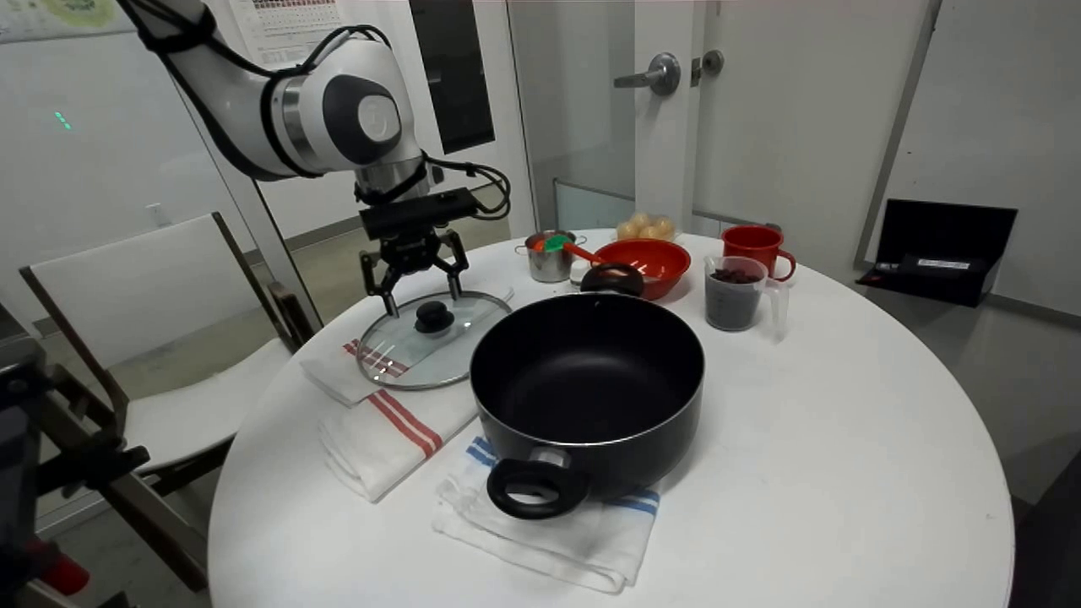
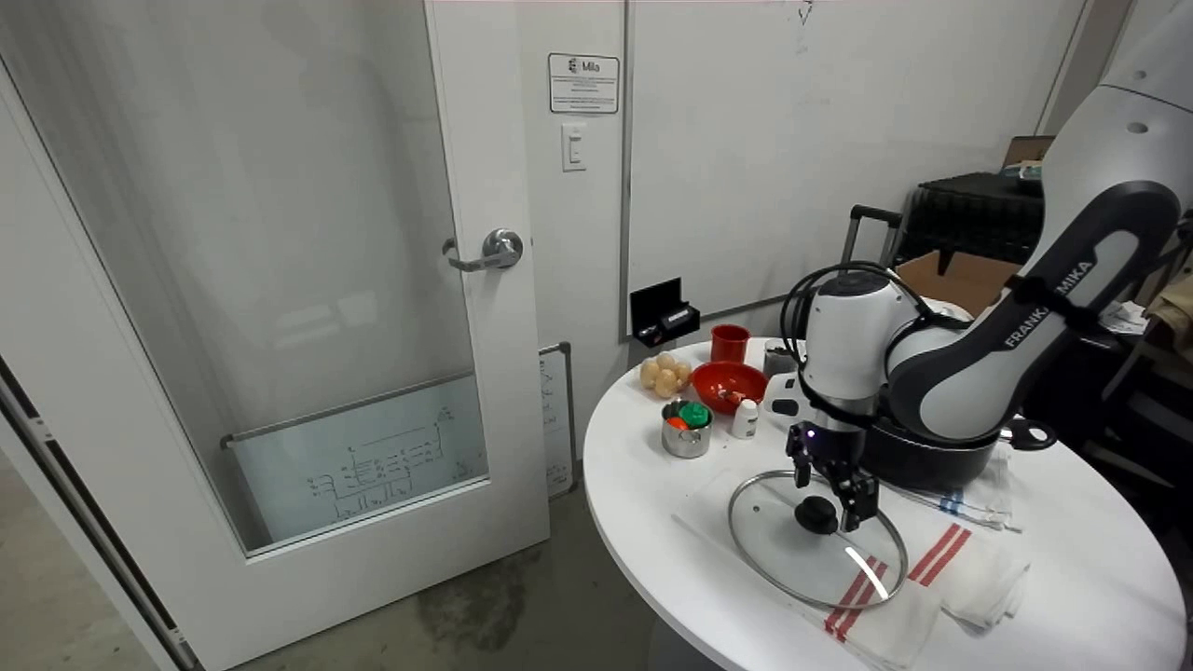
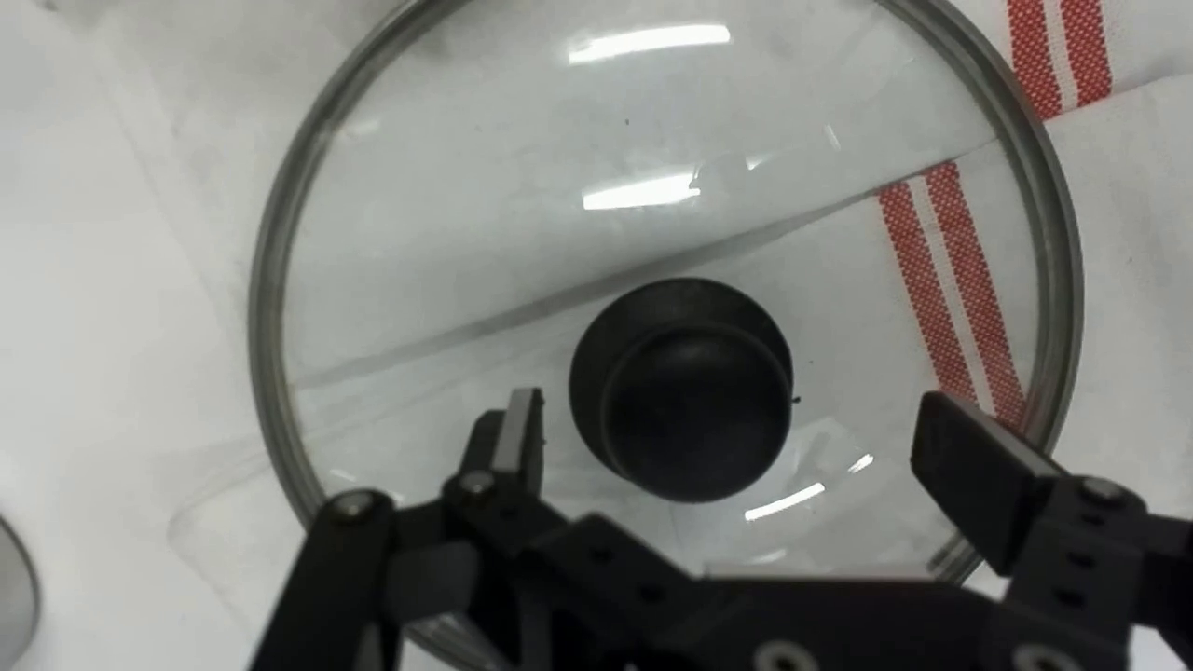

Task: Put the glass lid on the black pot

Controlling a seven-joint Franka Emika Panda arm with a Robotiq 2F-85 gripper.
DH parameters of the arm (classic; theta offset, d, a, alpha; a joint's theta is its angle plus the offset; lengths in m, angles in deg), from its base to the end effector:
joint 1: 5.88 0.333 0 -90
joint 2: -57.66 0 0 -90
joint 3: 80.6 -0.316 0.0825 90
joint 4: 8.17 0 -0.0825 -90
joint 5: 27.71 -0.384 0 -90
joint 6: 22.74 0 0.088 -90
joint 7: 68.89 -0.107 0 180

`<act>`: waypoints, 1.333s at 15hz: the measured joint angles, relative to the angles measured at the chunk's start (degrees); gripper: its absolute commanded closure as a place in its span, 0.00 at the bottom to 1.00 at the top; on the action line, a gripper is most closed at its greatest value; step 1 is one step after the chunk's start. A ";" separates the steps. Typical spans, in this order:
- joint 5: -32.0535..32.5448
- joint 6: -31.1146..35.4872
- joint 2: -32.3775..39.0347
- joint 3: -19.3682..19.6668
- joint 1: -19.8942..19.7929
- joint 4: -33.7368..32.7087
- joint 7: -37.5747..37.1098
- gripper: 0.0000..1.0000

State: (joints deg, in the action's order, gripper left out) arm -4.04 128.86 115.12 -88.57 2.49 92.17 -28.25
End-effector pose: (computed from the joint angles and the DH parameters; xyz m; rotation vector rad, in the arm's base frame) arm 0.5818 0.1822 -0.0014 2.4578 1.8860 -0.1429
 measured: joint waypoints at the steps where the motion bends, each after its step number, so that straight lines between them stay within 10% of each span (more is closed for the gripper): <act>1: 0.00 0.00 0.09 -0.02 -0.12 -0.07 0.16 0.00; 6: 0.00 0.00 1.22 -0.19 -0.75 -0.82 1.77 0.00; 15: -0.01 0.09 2.21 -0.48 -1.02 -2.17 3.34 0.75; 20: -0.01 0.11 2.17 -0.64 -1.18 -2.26 3.39 0.75</act>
State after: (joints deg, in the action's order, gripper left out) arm -4.05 128.97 117.29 -89.20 1.31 89.90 -24.86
